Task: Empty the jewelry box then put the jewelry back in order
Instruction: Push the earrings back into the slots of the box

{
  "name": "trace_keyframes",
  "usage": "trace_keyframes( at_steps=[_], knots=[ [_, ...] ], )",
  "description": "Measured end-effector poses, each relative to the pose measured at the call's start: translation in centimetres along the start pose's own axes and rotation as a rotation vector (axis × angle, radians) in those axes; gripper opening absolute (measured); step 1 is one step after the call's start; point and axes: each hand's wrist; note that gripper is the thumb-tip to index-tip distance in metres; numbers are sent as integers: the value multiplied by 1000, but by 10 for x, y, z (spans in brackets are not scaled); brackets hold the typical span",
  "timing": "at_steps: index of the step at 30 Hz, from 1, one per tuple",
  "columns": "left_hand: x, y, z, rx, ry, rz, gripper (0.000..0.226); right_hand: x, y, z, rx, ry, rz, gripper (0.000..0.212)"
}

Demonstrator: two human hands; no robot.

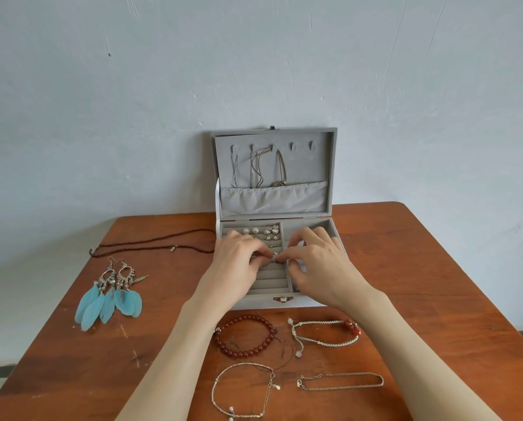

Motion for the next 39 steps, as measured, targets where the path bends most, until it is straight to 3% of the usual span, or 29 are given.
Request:
trace_keyframes(
  at_steps=[12, 20, 32, 39],
  knots=[
    [-3, -6, -1, 134, 12, 76, 16, -1, -1, -1, -40, -8, -16, 37],
    [-10, -8, -5, 232, -79, 111, 24, -1, -2, -2, -67, -19, -31, 38],
    [-16, -5, -10, 212, -125, 65, 33, -11, -7, 0, 11, 19, -4, 33],
    [-51, 12, -42, 95, -25, 53, 15, -46, -21, -13, 161, 141, 1, 20]
  ],
)
Point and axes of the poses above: each hand's wrist, its own x-axis towards the middle knuckle, its own z-axis out of the palm, y = z × x, and after that the axes turned 5 degrees about z, right-handed
